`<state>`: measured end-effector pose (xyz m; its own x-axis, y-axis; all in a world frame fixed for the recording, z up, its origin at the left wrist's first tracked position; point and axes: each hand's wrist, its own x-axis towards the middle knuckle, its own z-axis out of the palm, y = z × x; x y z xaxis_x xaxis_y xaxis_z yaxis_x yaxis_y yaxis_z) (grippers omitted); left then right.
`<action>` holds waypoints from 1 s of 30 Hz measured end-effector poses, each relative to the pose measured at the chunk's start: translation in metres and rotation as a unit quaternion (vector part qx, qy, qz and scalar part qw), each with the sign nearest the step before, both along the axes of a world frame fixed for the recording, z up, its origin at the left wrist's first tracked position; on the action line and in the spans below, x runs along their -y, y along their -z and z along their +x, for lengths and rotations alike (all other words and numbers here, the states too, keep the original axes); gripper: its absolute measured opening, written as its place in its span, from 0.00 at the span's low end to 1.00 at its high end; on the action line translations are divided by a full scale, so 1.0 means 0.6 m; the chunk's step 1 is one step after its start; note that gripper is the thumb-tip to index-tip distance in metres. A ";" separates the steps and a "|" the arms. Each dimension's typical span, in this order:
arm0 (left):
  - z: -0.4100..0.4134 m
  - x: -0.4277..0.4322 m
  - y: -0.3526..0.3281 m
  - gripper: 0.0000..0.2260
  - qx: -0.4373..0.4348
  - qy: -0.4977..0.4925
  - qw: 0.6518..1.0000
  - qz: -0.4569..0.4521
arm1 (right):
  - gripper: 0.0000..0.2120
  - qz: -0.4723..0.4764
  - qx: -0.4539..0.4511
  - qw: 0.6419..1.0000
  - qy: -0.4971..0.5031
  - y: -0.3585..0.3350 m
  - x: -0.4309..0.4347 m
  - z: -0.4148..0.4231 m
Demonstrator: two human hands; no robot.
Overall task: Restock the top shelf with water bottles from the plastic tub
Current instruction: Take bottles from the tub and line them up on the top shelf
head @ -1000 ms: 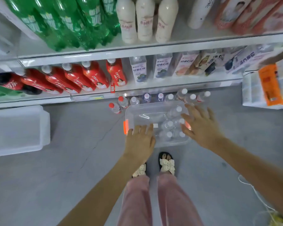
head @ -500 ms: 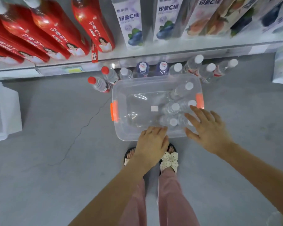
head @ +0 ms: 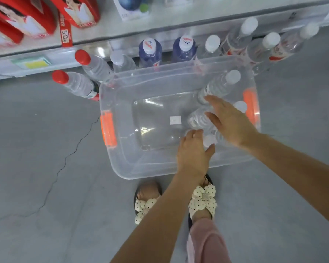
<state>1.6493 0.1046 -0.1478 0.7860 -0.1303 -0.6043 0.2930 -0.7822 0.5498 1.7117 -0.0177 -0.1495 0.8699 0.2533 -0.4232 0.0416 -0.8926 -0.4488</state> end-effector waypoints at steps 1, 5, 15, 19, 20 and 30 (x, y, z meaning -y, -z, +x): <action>-0.001 0.002 0.008 0.21 0.014 0.001 1.000 0.000 | 0.21 0.004 -0.008 1.000 0.003 0.005 0.000 0.005; -0.008 0.007 0.023 0.18 0.056 -0.007 0.997 -0.045 | 0.19 0.025 -0.002 1.000 -0.015 0.015 -0.002 0.015; -0.019 -0.075 0.037 0.15 0.132 -0.130 0.973 -0.137 | 0.16 0.043 0.001 0.999 0.002 0.033 0.001 -0.003; 0.003 -0.109 0.037 0.14 0.153 -0.142 0.971 -0.120 | 0.19 0.051 -0.003 0.998 0.027 0.050 -0.002 -0.019; 0.007 -0.118 0.040 0.14 0.155 -0.141 0.972 -0.108 | 0.21 0.060 -0.008 0.997 0.051 0.052 -0.002 -0.021; 0.010 -0.114 0.072 0.29 0.041 -0.227 0.969 -0.093 | 0.26 0.188 -0.073 0.928 0.314 0.078 -0.038 -0.023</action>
